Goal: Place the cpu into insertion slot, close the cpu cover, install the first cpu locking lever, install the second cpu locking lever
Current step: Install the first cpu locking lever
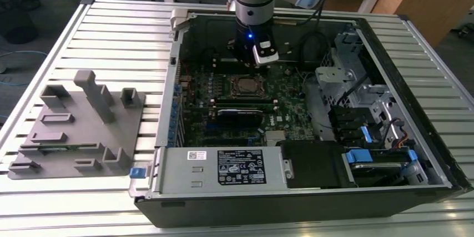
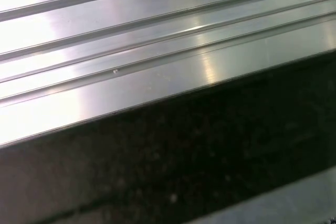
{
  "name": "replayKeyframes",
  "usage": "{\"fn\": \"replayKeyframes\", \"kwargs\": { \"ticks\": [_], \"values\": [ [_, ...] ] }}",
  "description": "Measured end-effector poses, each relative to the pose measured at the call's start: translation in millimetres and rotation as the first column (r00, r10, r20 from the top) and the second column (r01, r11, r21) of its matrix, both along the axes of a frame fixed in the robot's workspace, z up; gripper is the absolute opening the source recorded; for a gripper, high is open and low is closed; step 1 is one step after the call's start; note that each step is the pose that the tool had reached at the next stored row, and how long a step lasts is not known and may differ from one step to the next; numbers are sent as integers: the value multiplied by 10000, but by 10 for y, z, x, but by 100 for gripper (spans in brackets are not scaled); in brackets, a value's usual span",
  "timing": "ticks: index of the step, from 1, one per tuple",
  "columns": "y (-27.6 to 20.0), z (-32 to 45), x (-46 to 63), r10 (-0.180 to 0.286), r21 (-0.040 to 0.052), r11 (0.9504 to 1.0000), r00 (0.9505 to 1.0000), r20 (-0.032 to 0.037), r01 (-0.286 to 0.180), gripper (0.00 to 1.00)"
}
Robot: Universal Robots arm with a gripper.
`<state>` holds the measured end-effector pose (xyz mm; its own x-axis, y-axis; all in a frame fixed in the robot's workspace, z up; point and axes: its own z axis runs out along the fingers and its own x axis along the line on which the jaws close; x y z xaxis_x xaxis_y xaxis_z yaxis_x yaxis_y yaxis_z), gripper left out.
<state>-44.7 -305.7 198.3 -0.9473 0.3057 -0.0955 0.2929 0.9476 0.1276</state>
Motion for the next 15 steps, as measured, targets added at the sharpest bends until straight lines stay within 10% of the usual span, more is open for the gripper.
{"fn": "replayKeyframes", "kwargs": {
  "ticks": [15],
  "values": [
    [24, 10, 0, 0, -2, 10000, 10000, 1, 0, 11]
  ]
}}
